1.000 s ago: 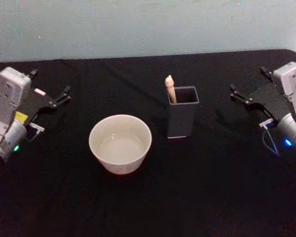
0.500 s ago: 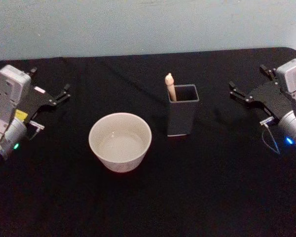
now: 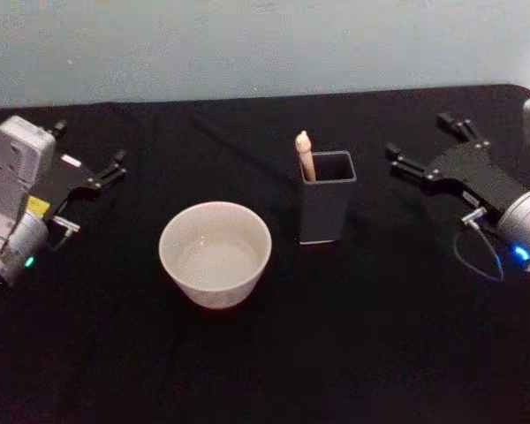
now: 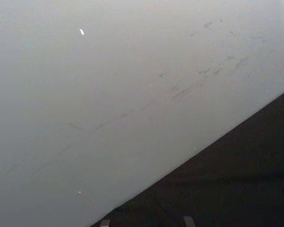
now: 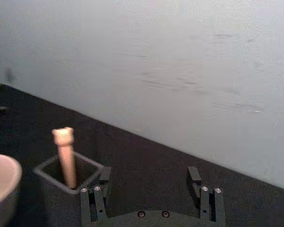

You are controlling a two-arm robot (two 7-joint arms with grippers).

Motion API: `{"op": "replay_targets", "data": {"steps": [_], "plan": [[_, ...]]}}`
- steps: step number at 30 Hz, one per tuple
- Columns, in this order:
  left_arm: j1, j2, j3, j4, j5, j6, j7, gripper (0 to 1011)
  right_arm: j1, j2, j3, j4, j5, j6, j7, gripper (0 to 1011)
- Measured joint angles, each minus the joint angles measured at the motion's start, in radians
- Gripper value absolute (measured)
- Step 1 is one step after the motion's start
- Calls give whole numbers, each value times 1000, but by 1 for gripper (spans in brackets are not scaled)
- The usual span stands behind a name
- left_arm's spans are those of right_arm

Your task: Pick up the stirring spoon with one hand, stir inside the cup, then place it back in its original position.

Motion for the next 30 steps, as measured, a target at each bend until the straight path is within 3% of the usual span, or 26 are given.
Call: {"op": "replay_targets", "data": {"steps": [4,13,24,30], "plan": [[0,0,0,0,0,0,0,1001,-5,1,0,-34,41,43,65,1002],[0,0,0,0,0,0,0,1001,27,-30,-39,-33,50,105,151,1002],[0,0,0,0,0,0,0,1001,120,-107,-90,42,-1,162,194,1003],[0,0,0,0,0,0,0,1001,184,-163,-117,111,-62,186,185,1002]]}}
